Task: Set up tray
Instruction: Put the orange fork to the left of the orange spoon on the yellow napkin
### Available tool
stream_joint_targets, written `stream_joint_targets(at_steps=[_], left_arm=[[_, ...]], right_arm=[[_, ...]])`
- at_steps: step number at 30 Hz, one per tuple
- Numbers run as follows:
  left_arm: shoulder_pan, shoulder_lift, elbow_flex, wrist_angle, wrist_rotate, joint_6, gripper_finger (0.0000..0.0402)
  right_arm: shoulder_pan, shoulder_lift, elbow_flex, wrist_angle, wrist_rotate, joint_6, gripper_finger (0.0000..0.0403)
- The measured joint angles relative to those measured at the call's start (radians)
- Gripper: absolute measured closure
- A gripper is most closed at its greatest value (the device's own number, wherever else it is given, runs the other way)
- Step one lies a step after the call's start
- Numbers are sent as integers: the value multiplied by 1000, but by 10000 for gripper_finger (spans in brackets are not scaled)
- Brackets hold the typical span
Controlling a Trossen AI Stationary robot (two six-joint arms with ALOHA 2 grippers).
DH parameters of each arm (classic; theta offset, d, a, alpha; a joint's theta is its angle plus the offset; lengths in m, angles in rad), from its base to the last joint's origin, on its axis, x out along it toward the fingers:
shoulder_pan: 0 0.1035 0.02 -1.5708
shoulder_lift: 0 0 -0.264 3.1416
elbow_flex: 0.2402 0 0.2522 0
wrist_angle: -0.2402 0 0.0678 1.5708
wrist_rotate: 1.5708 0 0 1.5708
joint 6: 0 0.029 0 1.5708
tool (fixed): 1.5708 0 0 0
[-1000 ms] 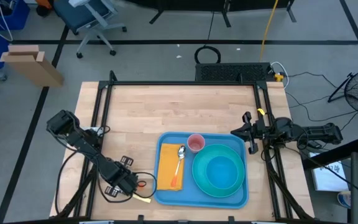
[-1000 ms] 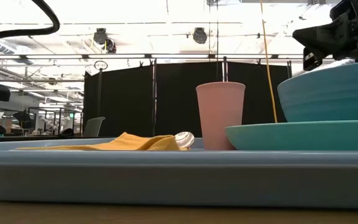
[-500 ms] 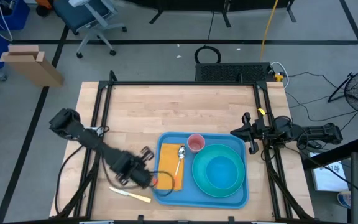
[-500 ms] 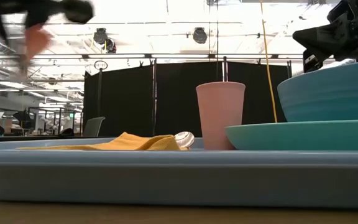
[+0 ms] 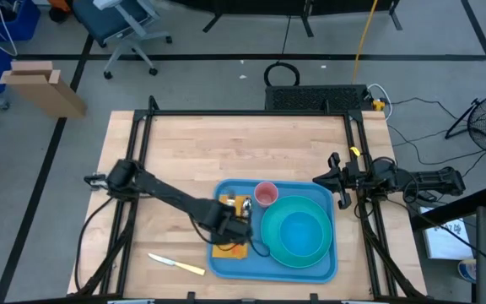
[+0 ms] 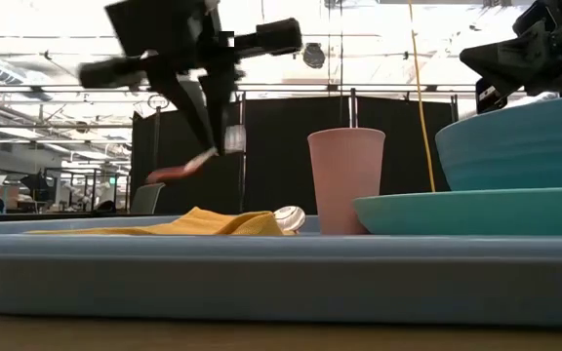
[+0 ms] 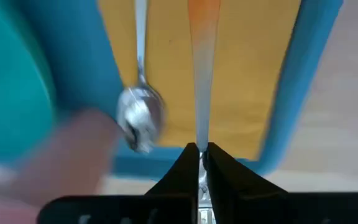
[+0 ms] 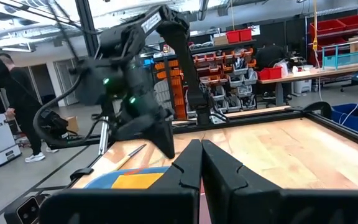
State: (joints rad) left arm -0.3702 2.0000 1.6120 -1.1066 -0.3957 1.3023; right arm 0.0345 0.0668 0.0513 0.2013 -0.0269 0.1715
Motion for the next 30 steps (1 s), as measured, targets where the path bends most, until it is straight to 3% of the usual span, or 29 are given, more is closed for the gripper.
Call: stream_joint_targets(at_steps=[3, 6, 17, 30], left_arm=[[-13, 52, 20, 26, -34, 200, 387], [-23, 79, 26, 69, -23, 271, 393], [-28, 77, 25, 168, 240, 101, 393], [9, 77, -73, 226, 256, 52, 390]], right_arm=[[0, 0, 0, 0, 0, 0, 403], [0, 0, -1, -4, 0, 12, 403], [0, 0, -1, -29, 0, 26, 403], [0, 0, -1, -30, 0, 26, 403]])
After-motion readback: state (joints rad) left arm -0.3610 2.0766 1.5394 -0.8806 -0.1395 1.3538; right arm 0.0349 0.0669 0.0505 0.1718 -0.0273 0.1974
